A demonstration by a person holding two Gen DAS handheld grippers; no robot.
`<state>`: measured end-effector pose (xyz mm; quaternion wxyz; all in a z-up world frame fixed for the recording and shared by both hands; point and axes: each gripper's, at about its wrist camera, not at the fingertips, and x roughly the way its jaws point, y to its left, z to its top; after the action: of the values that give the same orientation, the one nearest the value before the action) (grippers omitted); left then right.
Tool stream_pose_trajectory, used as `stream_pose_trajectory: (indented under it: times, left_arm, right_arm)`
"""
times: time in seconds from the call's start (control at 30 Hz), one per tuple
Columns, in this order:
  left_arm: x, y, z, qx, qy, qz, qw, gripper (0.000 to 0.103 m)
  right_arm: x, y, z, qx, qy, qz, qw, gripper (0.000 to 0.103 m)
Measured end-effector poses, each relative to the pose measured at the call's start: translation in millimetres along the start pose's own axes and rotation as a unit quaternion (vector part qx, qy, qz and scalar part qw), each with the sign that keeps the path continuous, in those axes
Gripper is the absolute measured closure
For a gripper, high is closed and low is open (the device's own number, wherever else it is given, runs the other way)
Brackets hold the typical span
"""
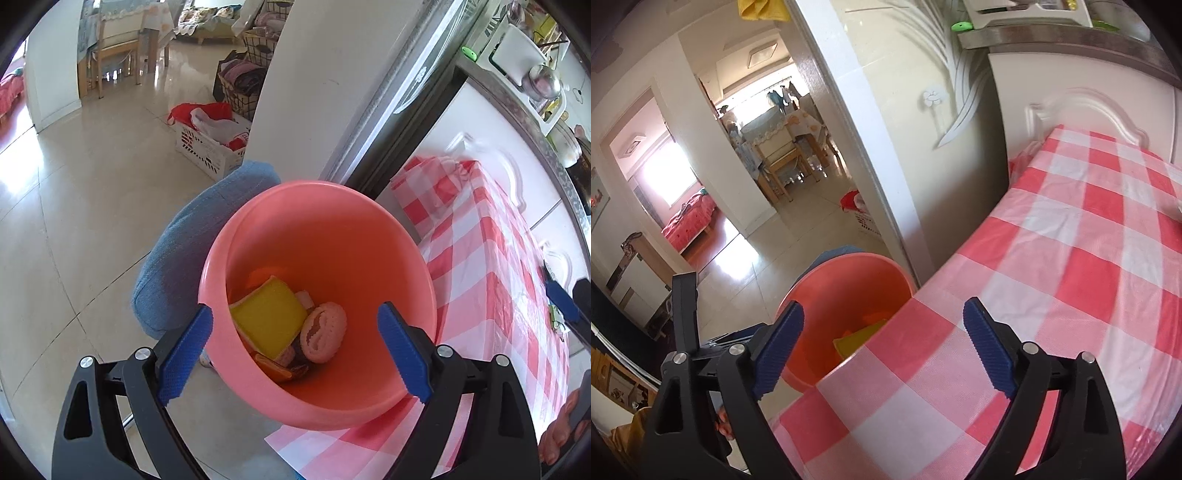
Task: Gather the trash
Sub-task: 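Open both grippers to drop the yellow pad and foam net into the bucket, then move both open grippers back over the table toward the snack packets and bottle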
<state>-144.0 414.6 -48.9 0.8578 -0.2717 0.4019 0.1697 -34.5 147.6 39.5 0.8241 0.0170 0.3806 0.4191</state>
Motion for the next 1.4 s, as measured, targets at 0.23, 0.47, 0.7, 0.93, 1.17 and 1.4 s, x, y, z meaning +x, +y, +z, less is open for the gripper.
stream_pose_trajectory:
  times: [0.23, 0.47, 0.7, 0.93, 1.17, 1.4]
  left_arm:
    - [-7.1, -7.5, -3.7, 0.0, 0.002, -0.011, 0.9999, 0.013]
    - [-14.1, -20.4, -8.7, 0.006, 0.005, -0.025, 0.9997, 0.013]
    - [-21.0, -38.2, -13.4, 0.023, 0.005, -0.04, 0.9989, 0.013]
    - [-28.6, -57.9, -17.9, 0.04, 0.004, -0.053, 0.9978, 0.013]
    - [-33.9, -78.1, -20.6, 0.052, 0.003, -0.061, 0.9968, 0.013]
    - [-36.9, -102.3, -22.4, 0.072, 0.004, -0.065, 0.9953, 0.013]
  right_arm:
    - [-9.9, -10.1, -15.1, 0.019, -0.003, 0.002, 1.0, 0.009]
    - [-22.0, -14.2, -26.9, 0.024, -0.015, -0.001, 1.0, 0.009]
    - [-39.2, -19.2, -34.6, 0.013, -0.036, -0.019, 0.999, 0.009]
    - [-55.9, -31.1, -38.1, 0.022, -0.056, -0.015, 0.998, 0.009]
    - [-72.6, -44.4, -39.4, 0.031, -0.075, -0.014, 0.997, 0.009]
    - [-87.3, -65.7, -39.7, 0.052, -0.091, -0.013, 0.994, 0.009]
